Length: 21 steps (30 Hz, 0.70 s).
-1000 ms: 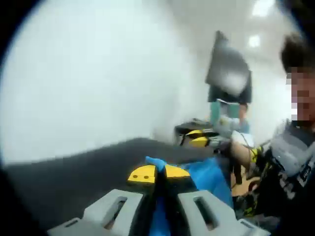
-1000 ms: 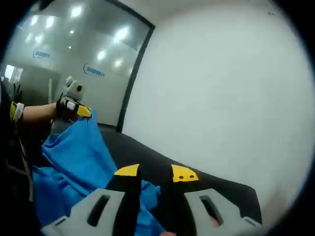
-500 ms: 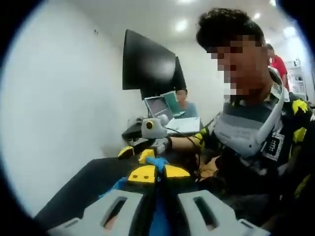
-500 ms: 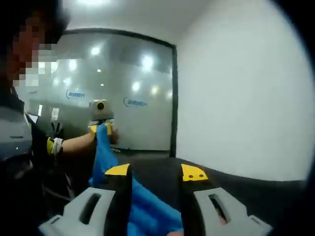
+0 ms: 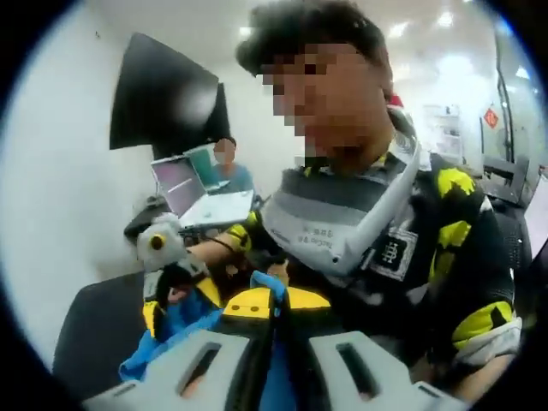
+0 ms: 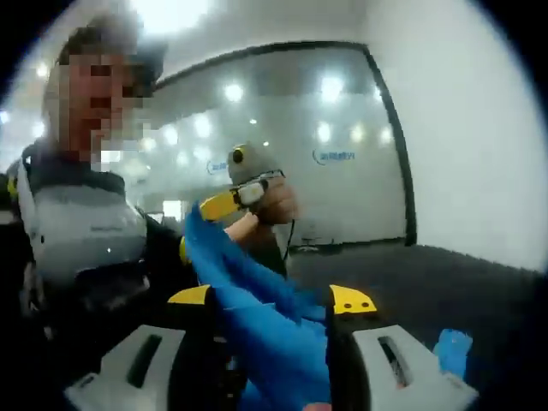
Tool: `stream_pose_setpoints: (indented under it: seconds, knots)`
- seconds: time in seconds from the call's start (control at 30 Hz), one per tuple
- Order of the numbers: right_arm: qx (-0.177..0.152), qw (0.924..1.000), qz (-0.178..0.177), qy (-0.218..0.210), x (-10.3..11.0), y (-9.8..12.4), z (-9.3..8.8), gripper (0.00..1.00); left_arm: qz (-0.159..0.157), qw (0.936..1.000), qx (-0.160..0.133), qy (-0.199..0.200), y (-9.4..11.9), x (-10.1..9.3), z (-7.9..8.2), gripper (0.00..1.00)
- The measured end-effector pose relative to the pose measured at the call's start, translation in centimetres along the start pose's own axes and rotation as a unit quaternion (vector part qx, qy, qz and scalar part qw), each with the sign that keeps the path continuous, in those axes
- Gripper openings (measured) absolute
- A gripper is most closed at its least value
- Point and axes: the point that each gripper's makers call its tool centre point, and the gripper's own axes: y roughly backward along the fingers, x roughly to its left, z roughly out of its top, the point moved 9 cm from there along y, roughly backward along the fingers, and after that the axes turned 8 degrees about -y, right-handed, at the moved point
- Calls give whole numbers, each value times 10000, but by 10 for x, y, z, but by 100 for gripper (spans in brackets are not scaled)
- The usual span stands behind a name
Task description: Spread out the cloth and fold it
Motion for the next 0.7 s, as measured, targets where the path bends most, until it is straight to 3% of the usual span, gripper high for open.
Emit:
stream_pose_setpoints:
  seconds: [0.07, 0.13, 0.17, 0.27, 0.33, 0.43, 0.47, 0.5, 0.53, 0.57, 0.63, 0.7]
  knots:
    - [427, 9988, 44, -218, -5, -8, -16, 43, 19, 10000, 60, -26, 2, 1, 1, 4]
    - [717, 9972, 20, 206, -4, -14, -26, 32, 165, 9997, 154, -37, 5, 3, -1, 4]
    - [699, 9959, 103, 567, 1, -15, -24, 19, 292, 9994, 188, -11, 9, 6, -4, 4]
    - [447, 9943, -68, 963, 7, -1, -3, 3, 841, 9962, 50, 204, 31, 14, -13, 4]
    - [71, 9923, -384, 1173, 7, 19, 22, 3, 1255, 9915, -57, 349, 52, 20, -20, 4]
    - [-390, 9845, -749, 1539, 14, 47, 59, 0, 1947, 9793, -152, 523, 79, 34, -26, 4]
    - [-493, 9817, -846, 1633, 18, 53, 68, 0, 2315, 9710, -135, 576, 87, 43, -27, 4]
    - [-687, 9765, -932, 1819, 24, 60, 79, 0, 2856, 9570, -33, 508, 96, 55, -29, 4]
    - [-789, 9737, -917, 1932, 30, 64, 85, 0, 3042, 9509, 59, 565, 99, 62, -30, 4]
    - [-877, 9722, -841, 1999, 35, 67, 88, 0, 3326, 9401, 239, 704, 103, 70, -33, 4]
    - [-871, 9739, -762, 1954, 43, 68, 83, 0, 3836, 9190, 611, 672, 117, 68, -39, 4]
    - [-518, 9716, -679, 2208, 49, 65, 69, 0, 4354, 8941, 879, 569, 118, 66, -29, 4]
